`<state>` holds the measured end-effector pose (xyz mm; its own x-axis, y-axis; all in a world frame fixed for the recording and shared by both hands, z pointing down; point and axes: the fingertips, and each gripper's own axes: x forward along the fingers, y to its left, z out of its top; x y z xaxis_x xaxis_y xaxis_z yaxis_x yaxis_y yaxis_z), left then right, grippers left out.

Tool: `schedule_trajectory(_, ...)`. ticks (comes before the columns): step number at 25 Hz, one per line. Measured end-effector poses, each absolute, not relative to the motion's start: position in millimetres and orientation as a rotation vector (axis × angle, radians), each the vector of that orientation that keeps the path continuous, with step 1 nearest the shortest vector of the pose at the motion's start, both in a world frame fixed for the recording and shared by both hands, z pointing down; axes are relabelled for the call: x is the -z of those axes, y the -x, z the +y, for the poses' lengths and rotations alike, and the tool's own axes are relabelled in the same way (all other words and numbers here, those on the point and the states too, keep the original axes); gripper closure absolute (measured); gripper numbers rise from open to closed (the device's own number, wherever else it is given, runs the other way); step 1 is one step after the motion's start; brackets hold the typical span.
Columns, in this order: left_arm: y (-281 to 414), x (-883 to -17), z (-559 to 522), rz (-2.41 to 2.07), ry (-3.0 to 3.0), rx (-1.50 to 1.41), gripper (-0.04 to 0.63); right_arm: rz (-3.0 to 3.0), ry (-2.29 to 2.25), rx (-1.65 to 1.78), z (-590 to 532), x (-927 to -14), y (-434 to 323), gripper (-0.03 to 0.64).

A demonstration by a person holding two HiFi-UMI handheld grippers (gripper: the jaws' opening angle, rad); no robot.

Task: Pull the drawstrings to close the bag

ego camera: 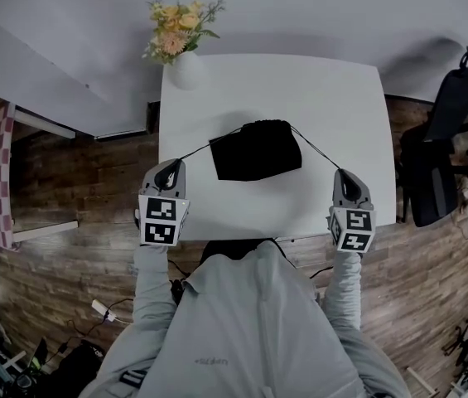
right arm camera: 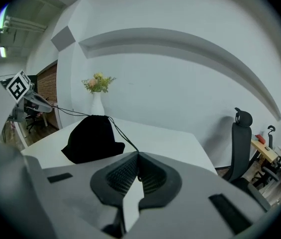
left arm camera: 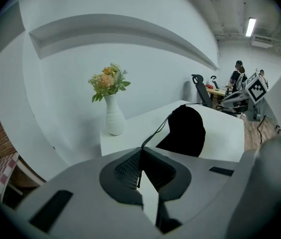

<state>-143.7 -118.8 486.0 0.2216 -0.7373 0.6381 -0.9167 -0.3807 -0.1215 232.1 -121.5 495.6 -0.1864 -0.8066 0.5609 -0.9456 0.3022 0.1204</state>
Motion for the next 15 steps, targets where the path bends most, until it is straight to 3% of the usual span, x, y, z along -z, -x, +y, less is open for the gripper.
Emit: schedule_trajectory(15, 99, -568, -110, -1.435, -2.155, -0.808, 0.569, -2.088, -1.419, -0.540, -119, -582, -183, 0.594)
